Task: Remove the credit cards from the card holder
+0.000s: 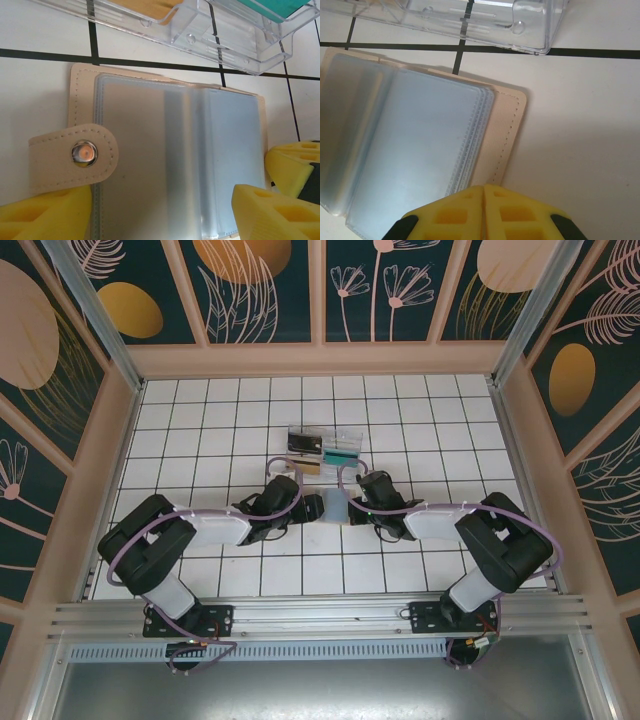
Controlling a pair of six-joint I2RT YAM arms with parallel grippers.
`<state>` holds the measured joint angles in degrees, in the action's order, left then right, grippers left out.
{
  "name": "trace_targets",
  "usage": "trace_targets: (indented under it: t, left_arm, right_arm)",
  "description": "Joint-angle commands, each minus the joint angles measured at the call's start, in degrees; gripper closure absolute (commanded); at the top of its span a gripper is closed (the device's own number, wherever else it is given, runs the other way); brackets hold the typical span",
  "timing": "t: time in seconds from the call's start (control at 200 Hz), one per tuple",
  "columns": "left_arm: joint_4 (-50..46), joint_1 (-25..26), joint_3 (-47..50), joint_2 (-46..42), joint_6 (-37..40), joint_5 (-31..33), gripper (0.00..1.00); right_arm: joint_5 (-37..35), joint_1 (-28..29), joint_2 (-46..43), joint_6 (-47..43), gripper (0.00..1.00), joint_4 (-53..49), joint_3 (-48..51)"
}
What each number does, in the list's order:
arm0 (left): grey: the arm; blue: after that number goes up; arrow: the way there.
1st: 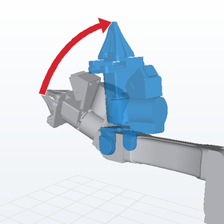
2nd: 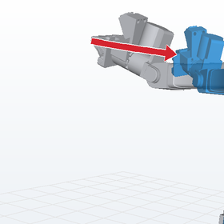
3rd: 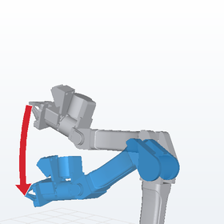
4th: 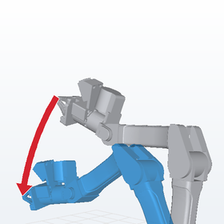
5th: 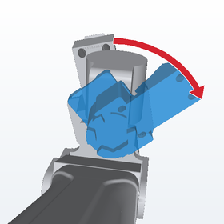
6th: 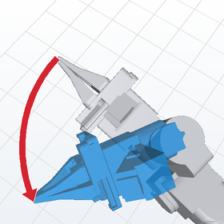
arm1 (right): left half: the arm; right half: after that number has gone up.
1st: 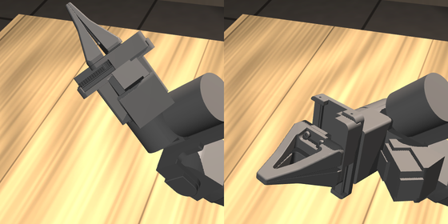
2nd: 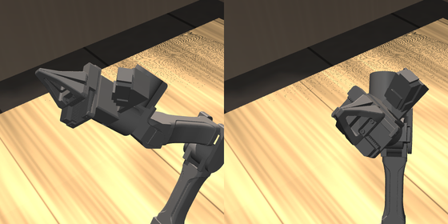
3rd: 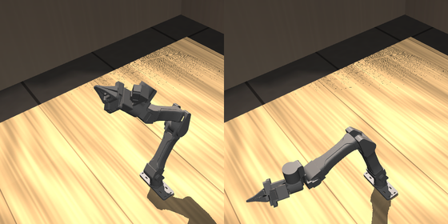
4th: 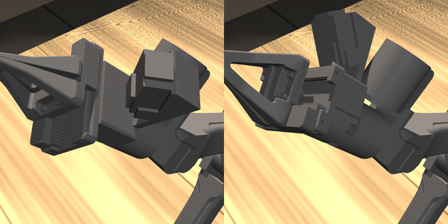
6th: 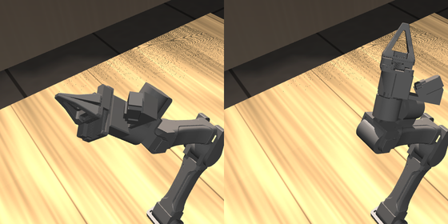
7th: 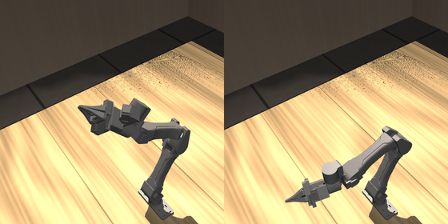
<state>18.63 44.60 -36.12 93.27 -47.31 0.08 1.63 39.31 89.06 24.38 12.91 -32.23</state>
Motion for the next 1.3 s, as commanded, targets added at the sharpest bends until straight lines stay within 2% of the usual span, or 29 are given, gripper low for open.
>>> trace_targets:
  t: [0.0, 0.385, 0.791, 0.831, 0.896, 1.026, 1.296]
  left_arm:
    - [2.3, 0.0, -0.8, 2.0, 0.8, -3.7, 0.27]
    - [5.7, 0.0, -0.4, 1.6, 1.3, -8.6, 0.27]
    - [5.2, 0.0, -0.9, 0.5, 2.3, -9.3, 0.25]
    - [5.2, 0.0, -0.9, 0.5, 2.3, -9.4, 0.22]
    - [5.3, 0.0, -0.9, 0.4, 2.5, -9.4, 0.10]
    - [5.0, -0.1, -0.6, -0.2, 2.6, -9.0, 0.02]
    - [3.8, -0.1, -0.4, -1.7, 2.4, -7.9, 0.01]
  right_arm:
    - [0.7, -0.2, 1.3, 0.2, 0.90, -0.9, 0.5]
    - [0.7, -0.2, 1.4, 0.1, 0.90, -1.2, 0.0]
    - [0.8, -0.2, 1.8, 0.1, 0.90, -1.3, -0.3]
    - [0.8, -0.2, 1.7, 0.1, 0.90, -1.3, -0.3]
    - [0.9, -0.2, 1.7, 0.1, 0.90, -1.3, -0.2]
    - [0.8, -0.2, 1.7, 0.3, 0.90, -1.2, 0.0]
    - [0.1, -0.2, 1.1, 0.8, 0.87, -1.1, 0.1]
